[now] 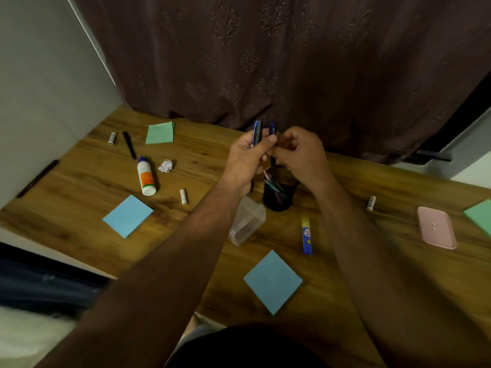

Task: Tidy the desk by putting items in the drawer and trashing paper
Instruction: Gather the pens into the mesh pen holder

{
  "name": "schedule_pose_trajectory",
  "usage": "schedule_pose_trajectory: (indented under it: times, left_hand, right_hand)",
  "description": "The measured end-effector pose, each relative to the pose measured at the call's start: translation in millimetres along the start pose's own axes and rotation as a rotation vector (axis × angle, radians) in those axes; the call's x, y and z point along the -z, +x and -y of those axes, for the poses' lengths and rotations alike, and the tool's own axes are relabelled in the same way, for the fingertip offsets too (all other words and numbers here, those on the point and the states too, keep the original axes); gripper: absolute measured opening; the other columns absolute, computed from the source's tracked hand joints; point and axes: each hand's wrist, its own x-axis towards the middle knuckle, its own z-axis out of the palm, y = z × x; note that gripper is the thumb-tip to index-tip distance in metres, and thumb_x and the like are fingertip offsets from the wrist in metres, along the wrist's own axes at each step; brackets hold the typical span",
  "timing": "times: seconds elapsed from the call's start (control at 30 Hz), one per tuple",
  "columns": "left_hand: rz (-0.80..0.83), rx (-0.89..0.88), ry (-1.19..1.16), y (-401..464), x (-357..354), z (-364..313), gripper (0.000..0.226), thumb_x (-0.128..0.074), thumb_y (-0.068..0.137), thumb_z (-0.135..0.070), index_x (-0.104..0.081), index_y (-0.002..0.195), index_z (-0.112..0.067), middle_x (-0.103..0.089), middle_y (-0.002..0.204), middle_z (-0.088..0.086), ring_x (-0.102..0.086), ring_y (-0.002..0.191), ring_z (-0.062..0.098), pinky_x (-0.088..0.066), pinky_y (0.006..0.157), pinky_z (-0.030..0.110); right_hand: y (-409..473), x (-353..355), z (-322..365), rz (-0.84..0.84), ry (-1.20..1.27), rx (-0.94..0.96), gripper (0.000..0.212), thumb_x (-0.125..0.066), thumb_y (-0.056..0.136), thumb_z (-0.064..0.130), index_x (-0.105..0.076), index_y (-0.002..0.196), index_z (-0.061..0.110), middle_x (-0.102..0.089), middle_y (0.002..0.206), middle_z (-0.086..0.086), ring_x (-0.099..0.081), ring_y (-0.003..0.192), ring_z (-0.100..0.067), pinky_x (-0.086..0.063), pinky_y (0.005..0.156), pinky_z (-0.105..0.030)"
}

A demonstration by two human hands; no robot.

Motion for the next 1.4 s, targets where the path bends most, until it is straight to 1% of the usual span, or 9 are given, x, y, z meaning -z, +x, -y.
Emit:
schedule_pose_trajectory:
  times: [0.2, 0.37, 0.53, 0.73, 0.9, 1.07, 1.17, 1.27, 1.4]
  left_hand:
    - [-0.094, 0.003, 0.043, -5.5, -2.7, 1.8, 0.005, -0.062, 0.093, -0.027, -0.063, 0.096, -0.023, -0.060, 0.081, -0.003, -0.045, 0.058, 0.005, -0.034, 0.044, 0.018]
    - [-0.156, 0.071, -0.054, -10.3, 5.9, 10.1, 0.018, -0.042, 0.103, -0.026, -0.058, 0.100, -0.021, -0.061, 0.076, -0.003, -0.047, 0.055, 0.006, -0.033, 0.040, 0.019]
    - [-0.169, 0.091, -0.086, -12.9, 5.6, 18.8, 0.018, -0.039, 0.104, -0.023, -0.057, 0.103, -0.020, -0.065, 0.078, -0.001, -0.056, 0.062, 0.009, -0.042, 0.050, 0.022]
    - [-0.165, 0.091, -0.096, -10.1, -0.4, 23.5, 0.014, -0.039, 0.104, -0.021, -0.053, 0.105, -0.018, -0.069, 0.094, 0.005, -0.067, 0.083, 0.016, -0.052, 0.074, 0.032]
    - [-0.093, -0.030, 0.015, -7.4, -16.1, 19.6, 0.013, -0.040, 0.103, -0.021, -0.052, 0.101, -0.019, -0.066, 0.113, 0.020, -0.065, 0.102, 0.027, -0.051, 0.095, 0.049]
    - [0.001, -0.102, -0.007, -9.4, -28.4, 14.3, 0.016, -0.038, 0.104, -0.016, -0.050, 0.113, -0.009, -0.067, 0.102, 0.014, -0.068, 0.088, 0.012, -0.055, 0.075, 0.028]
    - [0.010, -0.112, 0.088, -12.5, -22.5, 18.8, 0.030, -0.049, 0.101, -0.019, -0.051, 0.125, -0.001, -0.066, 0.112, 0.012, -0.065, 0.100, 0.015, -0.053, 0.089, 0.030]
    - [-0.103, -0.082, 0.131, -13.4, -7.0, 19.7, 0.028, -0.055, 0.097, -0.028, -0.054, 0.124, -0.018, -0.063, 0.119, -0.001, -0.061, 0.110, 0.010, -0.050, 0.091, 0.025]
    - [-0.189, -0.039, 0.081, -14.5, 19.1, 18.5, 0.027, -0.054, 0.098, -0.026, -0.055, 0.122, -0.015, -0.063, 0.125, 0.008, -0.060, 0.117, 0.019, -0.048, 0.097, 0.034]
  right_hand:
    - [3.4, 13.6, -18.9, -0.059, -0.371, 0.014, 0.019, -0.074, 0.082, 0.023, -0.055, 0.081, 0.019, -0.058, 0.077, 0.010, -0.056, 0.073, -0.010, -0.039, 0.061, -0.023]
    - [3.0, -4.0, -43.3, 0.055, -0.643, -0.022, 0.013, -0.069, 0.085, 0.028, -0.064, 0.088, 0.017, -0.069, 0.091, -0.002, -0.064, 0.090, -0.023, -0.049, 0.069, -0.030]
    - [2.0, -15.6, -53.2, 0.142, -0.796, -0.074, 0.014, -0.067, 0.087, 0.032, -0.067, 0.097, 0.021, -0.066, 0.098, -0.003, -0.061, 0.095, -0.025, -0.043, 0.067, -0.027]
    - [3.0, -3.3, -39.2, 0.066, -0.674, -0.072, 0.012, -0.064, 0.089, 0.031, -0.069, 0.099, 0.027, -0.069, 0.101, 0.005, -0.063, 0.093, -0.016, -0.049, 0.073, -0.027]
    - [3.9, 16.4, 3.2, 0.236, -0.013, -0.024, 0.012, -0.072, 0.083, 0.018, -0.071, 0.095, 0.015, -0.073, 0.086, 0.005, -0.070, 0.074, -0.005, -0.052, 0.057, -0.020]
    - [1.8, 18.0, 5.1, 0.173, -0.127, 0.073, 0.010, -0.070, 0.077, 0.008, -0.064, 0.079, 0.016, -0.068, 0.068, 0.003, -0.068, 0.063, -0.012, -0.056, 0.064, -0.031]
    - [-0.2, 14.6, -1.7, 0.110, -0.295, 0.124, 0.012, -0.068, 0.078, 0.014, -0.059, 0.076, 0.021, -0.064, 0.070, 0.009, -0.061, 0.068, -0.010, -0.051, 0.065, -0.031]
    - [-2.7, 12.5, -14.8, 0.103, -0.355, 0.040, 0.012, -0.072, 0.081, 0.019, -0.061, 0.086, 0.020, -0.060, 0.075, 0.013, -0.055, 0.069, -0.002, -0.042, 0.060, -0.016]
    - [-8.5, 1.7, -35.6, 0.201, -0.457, -0.017, 0.012, -0.073, 0.082, 0.016, -0.066, 0.091, 0.013, -0.070, 0.086, 0.003, -0.065, 0.080, -0.014, -0.057, 0.072, -0.033]
